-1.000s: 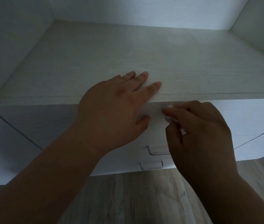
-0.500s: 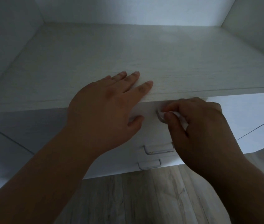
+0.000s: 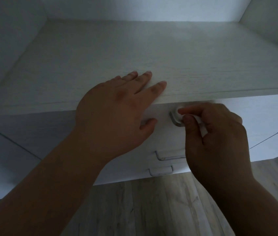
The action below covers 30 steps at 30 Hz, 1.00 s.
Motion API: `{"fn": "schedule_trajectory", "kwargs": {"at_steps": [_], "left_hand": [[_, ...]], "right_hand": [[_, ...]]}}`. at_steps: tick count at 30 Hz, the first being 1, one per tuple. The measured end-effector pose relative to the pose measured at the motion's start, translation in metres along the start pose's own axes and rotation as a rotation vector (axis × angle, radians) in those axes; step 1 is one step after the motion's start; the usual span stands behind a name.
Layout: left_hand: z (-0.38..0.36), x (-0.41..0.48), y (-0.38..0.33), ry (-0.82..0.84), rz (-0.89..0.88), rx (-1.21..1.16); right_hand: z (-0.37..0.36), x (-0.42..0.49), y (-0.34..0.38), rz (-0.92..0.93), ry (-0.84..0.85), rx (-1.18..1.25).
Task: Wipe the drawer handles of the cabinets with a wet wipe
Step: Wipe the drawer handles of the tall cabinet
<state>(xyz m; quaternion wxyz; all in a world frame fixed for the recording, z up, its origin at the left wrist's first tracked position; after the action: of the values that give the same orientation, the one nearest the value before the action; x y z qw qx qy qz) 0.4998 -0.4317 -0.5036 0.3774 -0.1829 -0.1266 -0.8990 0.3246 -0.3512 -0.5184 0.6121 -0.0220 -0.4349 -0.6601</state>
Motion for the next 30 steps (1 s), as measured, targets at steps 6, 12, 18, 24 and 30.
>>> {"fn": "schedule_trajectory", "kwargs": {"at_steps": [6, 12, 18, 24, 30], "left_hand": [[0.000, -0.001, 0.000, -0.012, 0.004, 0.015], [-0.001, 0.000, 0.000, 0.008, 0.003, 0.024], [-0.001, 0.000, -0.001, -0.006, 0.007, 0.026], [-0.002, -0.001, 0.000, -0.008, 0.008, 0.026], [-0.001, -0.001, 0.000, -0.011, 0.010, 0.047]], "right_hand": [[0.000, 0.003, -0.004, -0.021, 0.028, 0.058], [-0.002, 0.001, -0.004, -0.026, 0.026, 0.077], [0.003, 0.005, -0.003, -0.084, 0.052, 0.117], [0.010, 0.012, -0.002, -0.143, 0.097, 0.195], [0.004, 0.007, -0.001, -0.081, 0.075, 0.107]]}}
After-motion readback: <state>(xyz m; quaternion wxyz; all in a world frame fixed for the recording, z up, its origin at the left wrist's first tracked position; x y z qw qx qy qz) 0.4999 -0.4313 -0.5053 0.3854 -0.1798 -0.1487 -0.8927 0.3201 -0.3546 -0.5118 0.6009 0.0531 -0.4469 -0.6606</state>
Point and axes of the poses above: each hand's wrist, its own x-axis towards the middle knuckle, its own z-axis out of the back of the hand, y = z × x, the point moved 4 cm from there along x, towards the middle knuckle, and after that the axes turned 7 degrees about -z, right-handed, at the moved point
